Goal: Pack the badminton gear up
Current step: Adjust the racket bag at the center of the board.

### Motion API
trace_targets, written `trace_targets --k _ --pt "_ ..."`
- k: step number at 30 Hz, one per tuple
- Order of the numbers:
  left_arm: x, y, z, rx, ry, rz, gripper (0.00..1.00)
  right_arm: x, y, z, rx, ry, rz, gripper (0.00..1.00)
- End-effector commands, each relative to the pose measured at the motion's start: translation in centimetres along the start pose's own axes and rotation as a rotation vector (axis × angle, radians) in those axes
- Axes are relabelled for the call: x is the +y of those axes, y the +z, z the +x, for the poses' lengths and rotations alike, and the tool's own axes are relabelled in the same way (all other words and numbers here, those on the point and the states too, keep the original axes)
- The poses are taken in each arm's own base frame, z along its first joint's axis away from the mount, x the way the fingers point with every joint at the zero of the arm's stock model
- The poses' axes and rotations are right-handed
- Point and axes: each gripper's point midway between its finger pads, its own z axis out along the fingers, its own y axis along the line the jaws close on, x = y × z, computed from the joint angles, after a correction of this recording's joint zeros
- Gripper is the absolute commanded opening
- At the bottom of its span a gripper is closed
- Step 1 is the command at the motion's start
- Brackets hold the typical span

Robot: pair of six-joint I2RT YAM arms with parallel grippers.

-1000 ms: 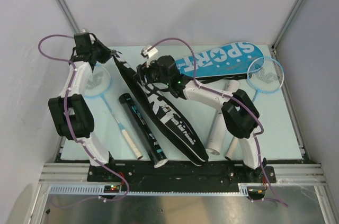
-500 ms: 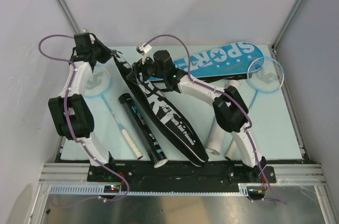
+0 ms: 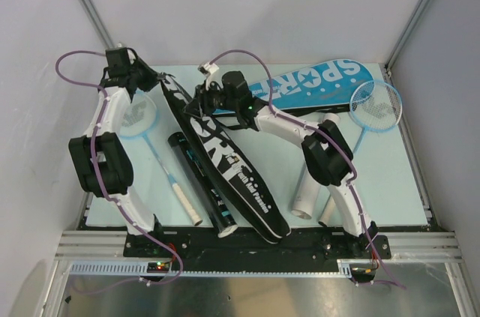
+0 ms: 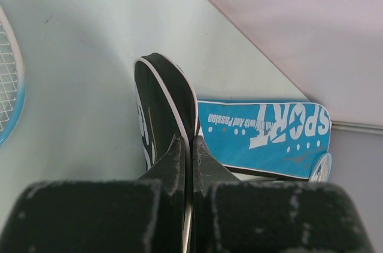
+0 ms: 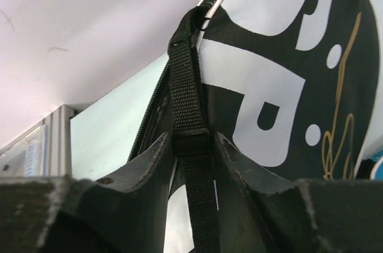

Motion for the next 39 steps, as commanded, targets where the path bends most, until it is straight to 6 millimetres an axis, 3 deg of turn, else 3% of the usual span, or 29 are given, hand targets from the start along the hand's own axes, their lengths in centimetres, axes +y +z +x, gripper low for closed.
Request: trace_targets --k 1,7,12,18,21,26,30,34,39 --pt "-1.6 -0.6 -2.0 -0.069 0.014 0.052 0.00 7.7 -0.5 -3.3 -0.072 0.010 -0.196 0.36" --pt "-1.6 -0.6 -1.9 -0.071 0.013 0.049 0.00 9.4 -0.2 -3.8 -0.086 0.002 -0.224 0.41" --pt "-1.6 -0.6 -1.9 -0.070 0.008 0.047 0.00 9.6 -0.1 -4.1 -0.092 -0.005 -0.215 0.30" --pt "-1.6 -0.7 -1.8 -0.068 0.007 0.051 0.00 10.0 0.5 -3.2 -0.070 0.014 -0.217 0.37" --pt "-1.7 -0.7 -1.7 -0.064 0.009 0.056 0.00 9.1 0.4 -3.9 -0.082 0.018 -0.159 0.40" --pt "-2.1 -1.0 -1.6 -0.058 -0.005 0.071 0.00 7.0 -0.5 -6.7 -0.140 0.005 -0.042 0.42" --pt "-2.4 -1.4 -1.7 -0.063 -0.053 0.071 0.00 4.8 -0.7 -6.1 -0.120 -0.024 0.045 0.38" --pt "-2.2 -1.5 -1.8 -0.076 -0.068 0.056 0.00 4.2 -0.8 -5.6 -0.112 -0.011 0.049 0.30" --pt "-1.9 -1.3 -1.6 -0.074 -0.085 0.046 0.00 5.0 -0.1 -4.7 -0.076 -0.003 0.000 0.37"
